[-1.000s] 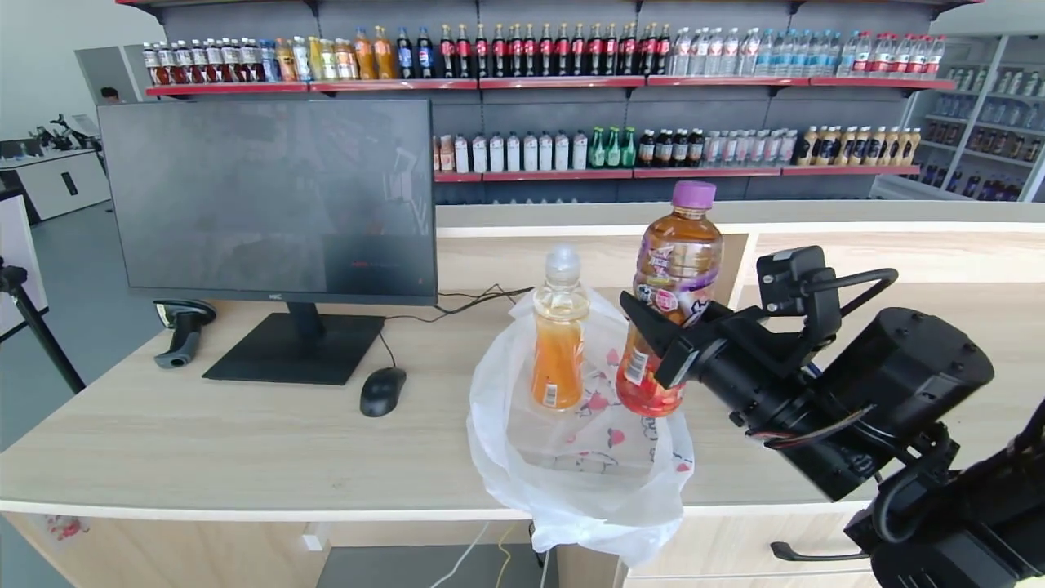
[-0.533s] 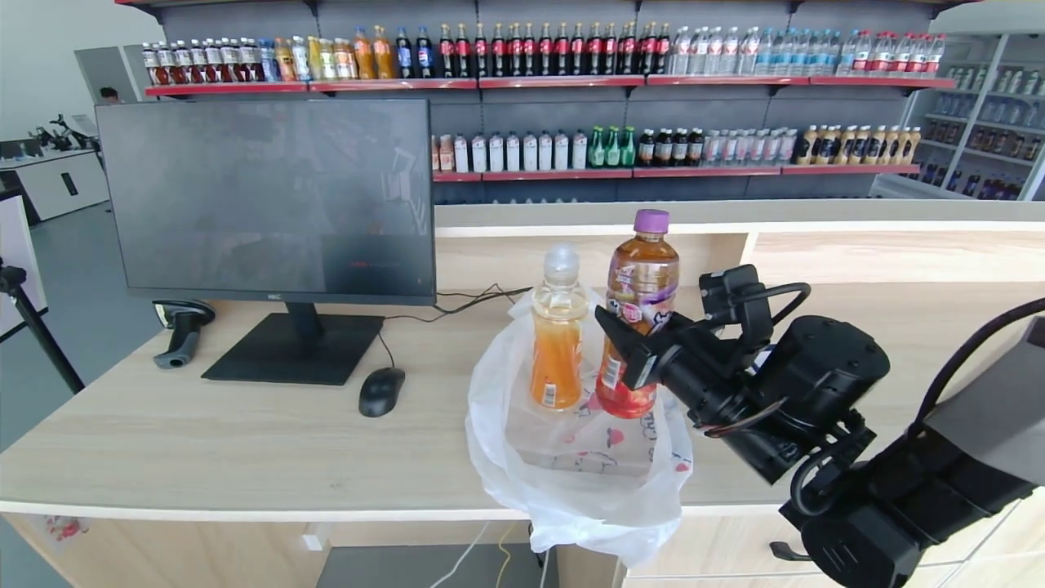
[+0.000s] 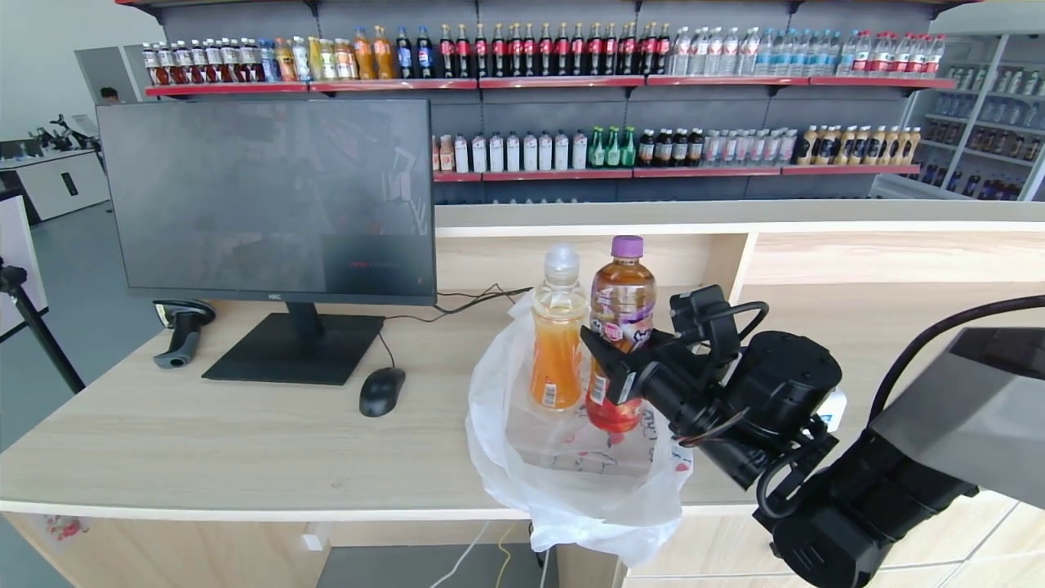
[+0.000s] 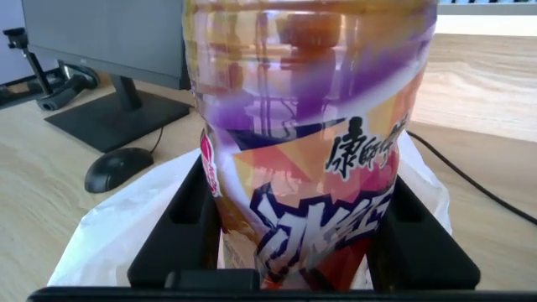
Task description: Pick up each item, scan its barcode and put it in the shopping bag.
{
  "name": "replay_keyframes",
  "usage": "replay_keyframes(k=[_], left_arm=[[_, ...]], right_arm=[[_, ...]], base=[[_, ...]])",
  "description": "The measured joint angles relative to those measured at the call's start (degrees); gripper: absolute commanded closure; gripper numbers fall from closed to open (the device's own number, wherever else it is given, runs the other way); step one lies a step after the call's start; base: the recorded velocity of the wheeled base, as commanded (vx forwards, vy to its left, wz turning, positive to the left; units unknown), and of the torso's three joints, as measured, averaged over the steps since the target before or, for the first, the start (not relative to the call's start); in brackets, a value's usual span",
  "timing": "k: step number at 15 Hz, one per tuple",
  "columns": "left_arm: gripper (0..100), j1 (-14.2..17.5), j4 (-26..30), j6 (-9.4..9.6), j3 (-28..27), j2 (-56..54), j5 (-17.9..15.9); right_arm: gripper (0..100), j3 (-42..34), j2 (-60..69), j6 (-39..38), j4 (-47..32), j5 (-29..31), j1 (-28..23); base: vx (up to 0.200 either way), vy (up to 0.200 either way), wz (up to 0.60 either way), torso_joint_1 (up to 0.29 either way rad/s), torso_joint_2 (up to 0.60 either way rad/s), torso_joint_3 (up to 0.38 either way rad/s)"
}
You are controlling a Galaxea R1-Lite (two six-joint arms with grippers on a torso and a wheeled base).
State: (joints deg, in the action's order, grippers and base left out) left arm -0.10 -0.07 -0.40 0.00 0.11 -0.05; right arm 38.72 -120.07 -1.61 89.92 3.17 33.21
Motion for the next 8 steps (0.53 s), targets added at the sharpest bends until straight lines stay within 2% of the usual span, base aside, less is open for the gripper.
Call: replay_keyframes(k=[8], left_arm=[[0,-0.01,0.0,-0.04,0.0,0.0,0.0]], right_arm=[[100,-1.35,-1.0,0.0,0.02,0.02,0.06]], base=[[0.0,0.0,0.0,0.0,0.0,0.0]])
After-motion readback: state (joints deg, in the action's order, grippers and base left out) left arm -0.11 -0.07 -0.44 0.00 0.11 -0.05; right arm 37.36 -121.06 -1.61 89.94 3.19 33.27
